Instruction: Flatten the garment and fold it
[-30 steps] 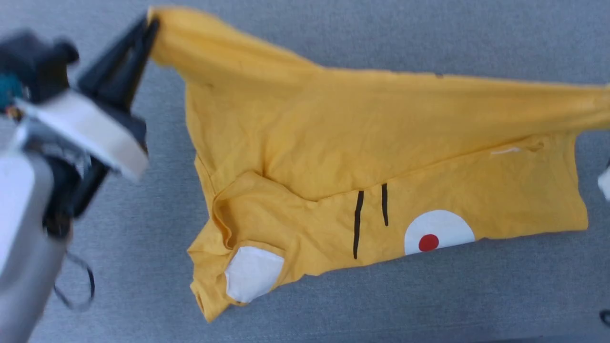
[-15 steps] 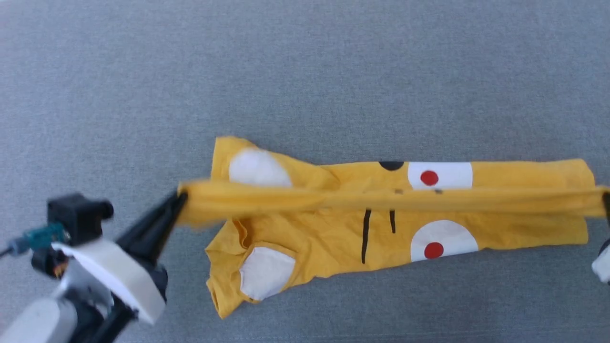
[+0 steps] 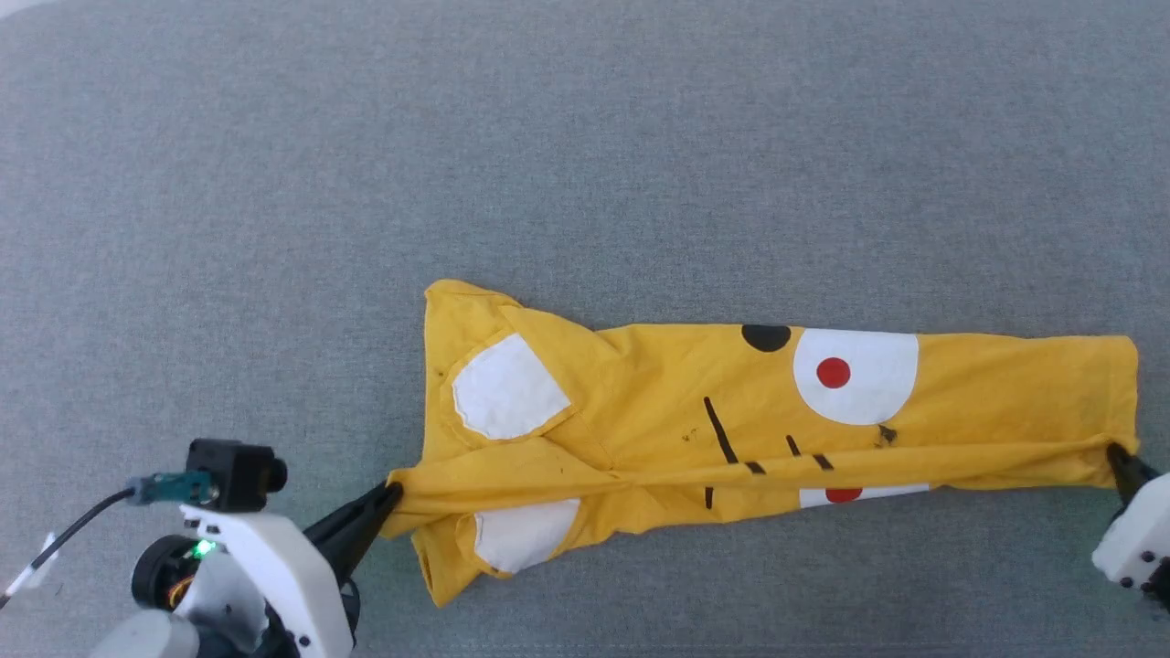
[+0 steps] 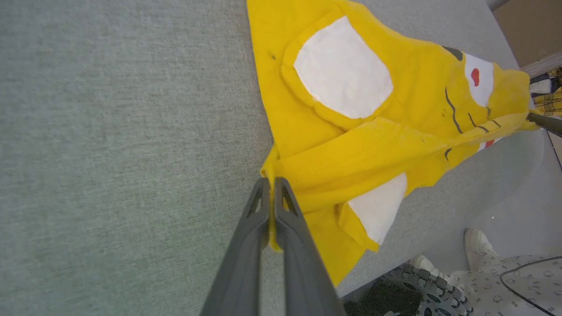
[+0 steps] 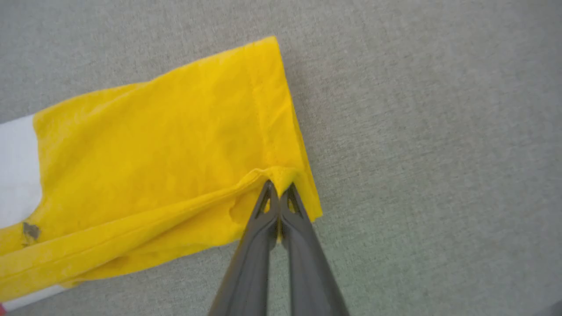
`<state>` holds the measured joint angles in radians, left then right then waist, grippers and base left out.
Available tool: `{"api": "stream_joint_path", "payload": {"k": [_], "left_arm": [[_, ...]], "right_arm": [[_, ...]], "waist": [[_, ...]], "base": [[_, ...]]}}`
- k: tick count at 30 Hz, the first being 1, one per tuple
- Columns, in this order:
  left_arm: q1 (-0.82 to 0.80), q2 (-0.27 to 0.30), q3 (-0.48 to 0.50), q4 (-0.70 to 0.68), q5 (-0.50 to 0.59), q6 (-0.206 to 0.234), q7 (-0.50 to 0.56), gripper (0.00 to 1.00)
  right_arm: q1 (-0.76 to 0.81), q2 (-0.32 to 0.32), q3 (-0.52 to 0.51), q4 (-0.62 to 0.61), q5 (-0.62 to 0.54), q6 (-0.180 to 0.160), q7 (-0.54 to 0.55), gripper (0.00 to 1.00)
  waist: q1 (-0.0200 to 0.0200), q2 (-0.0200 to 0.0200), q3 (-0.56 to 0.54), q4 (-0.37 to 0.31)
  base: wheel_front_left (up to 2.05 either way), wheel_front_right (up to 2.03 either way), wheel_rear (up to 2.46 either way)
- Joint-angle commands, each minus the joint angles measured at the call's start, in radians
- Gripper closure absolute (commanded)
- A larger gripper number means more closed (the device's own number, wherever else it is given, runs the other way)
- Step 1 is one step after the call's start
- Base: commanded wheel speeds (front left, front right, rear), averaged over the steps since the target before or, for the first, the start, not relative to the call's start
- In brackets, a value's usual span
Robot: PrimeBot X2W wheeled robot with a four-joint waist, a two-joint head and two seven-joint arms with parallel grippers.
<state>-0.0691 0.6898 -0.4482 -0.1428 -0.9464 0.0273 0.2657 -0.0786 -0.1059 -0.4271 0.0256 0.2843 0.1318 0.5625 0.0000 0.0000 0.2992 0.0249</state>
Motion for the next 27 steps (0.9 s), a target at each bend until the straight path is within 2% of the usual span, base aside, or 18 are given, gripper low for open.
{"api": "stream_joint_path", "payload": {"k": [1,3,5,6,7,8,9,10,11,12,13,15,16,18,19,23,27], "left_arm": [[-0.029,-0.014,-0.009,0.022,-0.008,-0.01,0.009,1.0],[-0.055,-0.032,-0.024,0.061,-0.013,-0.019,0.026,1.0],[-0.082,-0.054,-0.037,0.099,-0.02,-0.026,0.041,1.0],[-0.096,-0.062,-0.043,0.117,-0.019,-0.03,0.046,1.0],[-0.112,-0.071,-0.048,0.133,-0.016,-0.034,0.047,1.0],[-0.126,-0.082,-0.052,0.147,-0.014,-0.039,0.045,1.0],[-0.138,-0.091,-0.055,0.159,-0.013,-0.043,0.043,1.0],[-0.148,-0.098,-0.059,0.169,-0.011,-0.047,0.043,1.0],[-0.158,-0.106,-0.062,0.176,-0.01,-0.051,0.041,1.0],[-0.164,-0.112,-0.063,0.179,-0.013,-0.055,0.04,0.95],[-0.166,-0.117,-0.063,0.179,-0.019,-0.059,0.039,0.85],[-0.165,-0.121,-0.056,0.169,-0.032,-0.059,0.037,0.59],[-0.162,-0.117,-0.053,0.16,-0.033,-0.056,0.037,0.51],[-0.15,-0.107,-0.043,0.135,-0.034,-0.046,0.031,0.11],[-0.142,-0.103,-0.036,0.12,-0.037,-0.039,0.027,0.0],[-0.1,-0.087,0.005,0.054,-0.015,0.0,-0.039,0.0],[-0.047,-0.092,0.056,-0.009,0.029,0.052,-0.155,0.0]], "right_arm": [[-0.016,-0.001,0.009,0.02,-0.011,-0.001,-0.006,1.0],[-0.034,-0.005,0.019,0.058,-0.019,-0.001,-0.008,1.0],[-0.056,-0.008,0.028,0.094,-0.027,-0.001,-0.011,0.94],[-0.067,-0.009,0.033,0.112,-0.03,-0.001,-0.013,0.82],[-0.078,-0.009,0.036,0.127,-0.032,-0.001,-0.016,0.64],[-0.089,-0.01,0.039,0.14,-0.034,-0.001,-0.021,0.51],[-0.099,-0.011,0.041,0.151,-0.035,-0.001,-0.026,0.08],[-0.108,-0.01,0.042,0.16,-0.033,-0.001,-0.031,0.0],[-0.115,-0.009,0.04,0.168,-0.027,-0.001,-0.033,0.0],[-0.119,-0.008,0.038,0.174,-0.021,-0.001,-0.03,0.0],[-0.12,-0.01,0.038,0.177,-0.013,-0.001,-0.022,0.0],[-0.116,-0.014,0.036,0.171,0.011,-0.001,0.005,0.0],[-0.111,-0.018,0.032,0.163,0.024,-0.001,0.023,0.0],[-0.098,-0.025,0.024,0.132,0.052,-0.001,0.071,0.0],[-0.09,-0.028,0.02,0.109,0.066,-0.001,0.096,0.0],[-0.06,-0.028,-0.024,-0.011,0.109,-0.001,0.167,0.0],[-0.025,-0.011,-0.061,-0.129,0.12,-0.001,0.166,0.0]], "waist": [[0.0,0.0,0.002,0.0],[0.0,0.0,0.006,0.001],[0.0,0.0,0.013,0.001],[0.0,0.0,0.016,0.0],[0.0,0.0,0.02,-0.001],[0.0,0.0,0.023,-0.002],[0.0,0.0,0.027,-0.003],[0.0,0.0,0.029,-0.003],[0.0,0.0,0.031,-0.004],[0.0,0.0,0.033,-0.005],[0.0,0.0,0.033,-0.005],[0.0,0.0,0.033,-0.007],[0.0,0.0,0.032,-0.008],[0.0,0.0,0.029,-0.009],[0.0,0.0,0.027,-0.01],[0.0,0.0,0.014,-0.015],[0.0,0.0,-0.003,-0.017]], "base": [[0.0,0.0,0.0],[0.0,0.0,0.0],[0.0,0.0,0.0],[0.0,0.0,0.0],[0.0,0.0,0.0],[0.0,0.0,0.0],[0.0,0.0,0.0],[0.0,0.0,0.0],[0.0,0.0,0.0],[0.0,0.0,0.0],[0.0,0.0,0.0],[0.0,0.0,0.0],[0.0,0.0,0.0],[0.0,0.0,0.0],[0.0,0.0,0.0],[0.0,0.0,0.0],[0.0,0.0,0.0]]}}
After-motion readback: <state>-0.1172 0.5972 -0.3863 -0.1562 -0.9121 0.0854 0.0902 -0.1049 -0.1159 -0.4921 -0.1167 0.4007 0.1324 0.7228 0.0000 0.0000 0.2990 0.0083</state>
